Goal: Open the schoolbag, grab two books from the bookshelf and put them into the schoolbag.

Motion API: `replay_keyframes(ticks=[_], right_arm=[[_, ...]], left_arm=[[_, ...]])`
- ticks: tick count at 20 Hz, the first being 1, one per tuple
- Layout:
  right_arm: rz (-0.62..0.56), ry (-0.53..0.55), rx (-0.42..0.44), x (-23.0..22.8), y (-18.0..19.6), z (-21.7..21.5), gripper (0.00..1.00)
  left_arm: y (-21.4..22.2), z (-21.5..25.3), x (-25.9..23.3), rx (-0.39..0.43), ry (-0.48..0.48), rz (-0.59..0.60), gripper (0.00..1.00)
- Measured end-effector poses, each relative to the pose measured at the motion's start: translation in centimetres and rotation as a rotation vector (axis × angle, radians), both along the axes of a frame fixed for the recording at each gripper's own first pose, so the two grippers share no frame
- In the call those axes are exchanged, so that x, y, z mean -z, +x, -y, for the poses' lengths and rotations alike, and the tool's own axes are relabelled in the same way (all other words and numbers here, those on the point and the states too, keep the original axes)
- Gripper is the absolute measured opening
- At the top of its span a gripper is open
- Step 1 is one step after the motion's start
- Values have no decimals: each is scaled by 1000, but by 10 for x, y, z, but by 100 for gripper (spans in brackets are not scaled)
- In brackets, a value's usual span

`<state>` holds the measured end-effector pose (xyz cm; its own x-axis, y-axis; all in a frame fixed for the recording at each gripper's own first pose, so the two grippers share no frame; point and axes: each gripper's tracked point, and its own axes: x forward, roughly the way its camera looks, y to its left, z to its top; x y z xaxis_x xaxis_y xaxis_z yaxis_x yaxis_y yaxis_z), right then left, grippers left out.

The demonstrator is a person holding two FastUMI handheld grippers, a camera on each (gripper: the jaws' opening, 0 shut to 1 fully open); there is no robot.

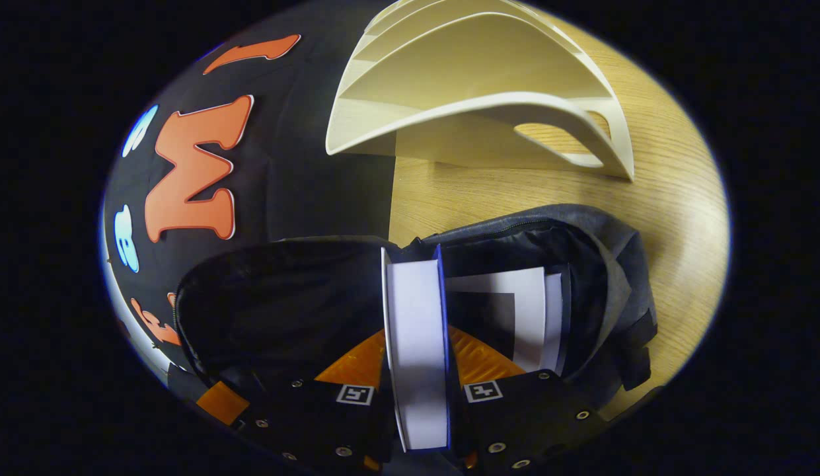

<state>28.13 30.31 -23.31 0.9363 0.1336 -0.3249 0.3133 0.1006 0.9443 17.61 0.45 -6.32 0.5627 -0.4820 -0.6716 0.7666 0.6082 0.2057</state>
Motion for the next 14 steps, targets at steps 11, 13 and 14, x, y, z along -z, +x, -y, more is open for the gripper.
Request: replay_keyframes(ticks=[11,13,14], right_arm=[[-307,-186,-119,15,-55,1,99],[-330,-258,-130,3,-70,10,99],[-339,-304,-143,-4,-78,15,99]], left_arm=[[1,-20,20,-57,-62,-69,1],[-5,-20,26,-66,-86,-100,1],[-9,-21,30,-71,-100,-113,1]])
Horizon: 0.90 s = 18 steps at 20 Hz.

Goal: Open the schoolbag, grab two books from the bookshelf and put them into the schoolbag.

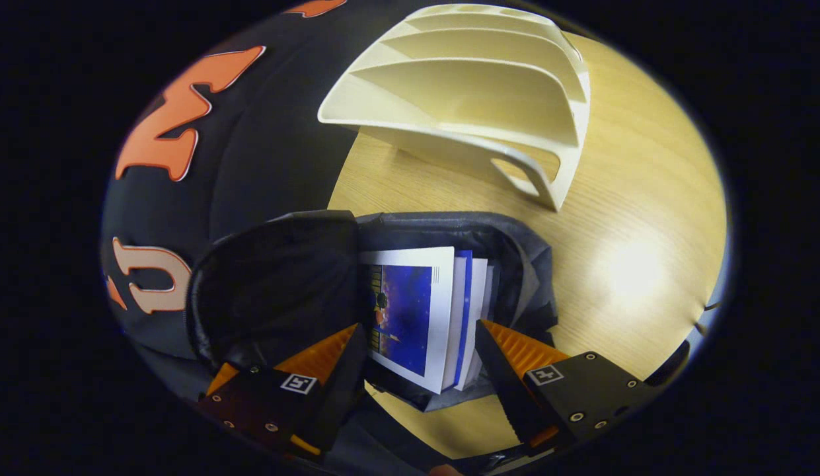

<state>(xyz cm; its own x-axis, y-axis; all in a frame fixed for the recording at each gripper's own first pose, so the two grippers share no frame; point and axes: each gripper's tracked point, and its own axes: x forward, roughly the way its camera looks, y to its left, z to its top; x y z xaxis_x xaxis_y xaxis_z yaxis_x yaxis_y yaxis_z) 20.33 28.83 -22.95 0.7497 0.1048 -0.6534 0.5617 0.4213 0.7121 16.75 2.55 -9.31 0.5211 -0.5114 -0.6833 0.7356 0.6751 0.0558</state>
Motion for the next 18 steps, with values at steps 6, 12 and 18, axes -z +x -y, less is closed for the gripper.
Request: replay_keyframes(ticks=[6,12,18], right_arm=[[-9,-212,-115,-29,-33,36,99],[-28,-348,-243,-41,-52,69,99],[97,-606,-349,-95,-52,121,99]], left_arm=[[-25,-5,24,-54,-47,-61,3],[-61,11,38,-113,-77,-108,78],[-53,37,-1,-339,-149,95,99]])
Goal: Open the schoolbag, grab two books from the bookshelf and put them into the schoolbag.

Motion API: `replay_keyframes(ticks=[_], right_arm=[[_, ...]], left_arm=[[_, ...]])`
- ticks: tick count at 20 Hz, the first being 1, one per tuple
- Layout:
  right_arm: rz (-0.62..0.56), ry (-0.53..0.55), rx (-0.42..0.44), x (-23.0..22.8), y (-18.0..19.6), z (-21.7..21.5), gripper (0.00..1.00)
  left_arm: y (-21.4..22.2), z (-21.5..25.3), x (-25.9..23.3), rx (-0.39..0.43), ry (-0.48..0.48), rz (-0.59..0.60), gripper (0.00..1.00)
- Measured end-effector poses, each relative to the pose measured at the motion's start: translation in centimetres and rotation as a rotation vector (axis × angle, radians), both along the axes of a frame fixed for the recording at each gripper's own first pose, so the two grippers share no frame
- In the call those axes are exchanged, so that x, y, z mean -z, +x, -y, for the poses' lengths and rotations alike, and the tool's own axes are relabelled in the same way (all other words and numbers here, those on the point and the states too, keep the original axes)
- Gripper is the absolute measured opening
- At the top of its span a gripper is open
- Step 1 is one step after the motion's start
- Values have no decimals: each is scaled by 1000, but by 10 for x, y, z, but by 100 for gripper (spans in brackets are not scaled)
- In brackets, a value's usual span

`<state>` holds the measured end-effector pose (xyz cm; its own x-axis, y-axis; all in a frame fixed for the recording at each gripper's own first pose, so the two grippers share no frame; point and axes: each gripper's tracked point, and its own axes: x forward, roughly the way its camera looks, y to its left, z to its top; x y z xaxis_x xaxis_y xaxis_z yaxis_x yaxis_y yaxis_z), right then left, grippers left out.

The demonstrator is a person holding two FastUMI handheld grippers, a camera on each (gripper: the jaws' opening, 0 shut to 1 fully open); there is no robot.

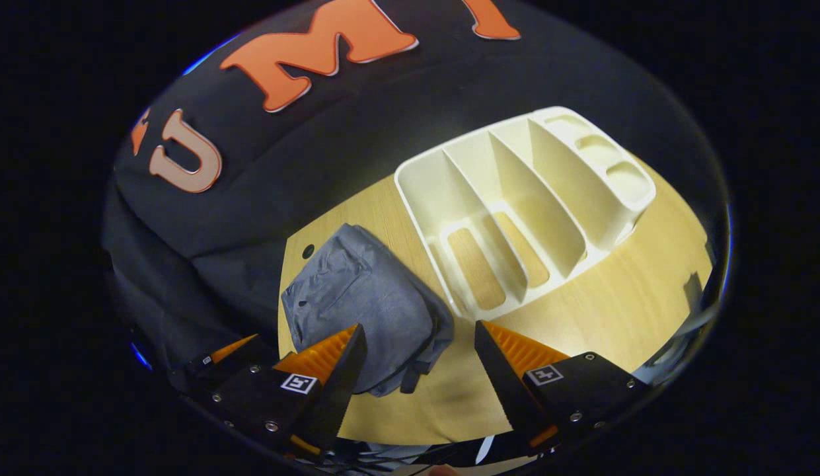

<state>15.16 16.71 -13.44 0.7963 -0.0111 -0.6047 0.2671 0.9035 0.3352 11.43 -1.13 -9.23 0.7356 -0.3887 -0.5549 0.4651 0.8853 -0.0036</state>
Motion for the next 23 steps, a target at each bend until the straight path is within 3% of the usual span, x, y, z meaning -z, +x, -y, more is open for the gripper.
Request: replay_keyframes(ticks=[5,8,11,14,18,23], right_arm=[[276,-252,-49,-92,6,43,98],[441,-323,-41,-141,-7,63,98],[563,-362,-10,-168,-17,79,98],[627,-387,18,-176,-21,91,98],[643,-443,13,-173,-30,99,97],[651,-438,23,-175,-33,97,97]], left_arm=[[-7,23,-63,-154,-114,229,99],[4,12,-58,-235,-166,349,99],[6,4,-69,-309,-147,465,98],[3,4,-79,-331,-170,513,98],[4,3,-83,-340,-183,528,98],[1,4,-89,-334,-178,550,98]])
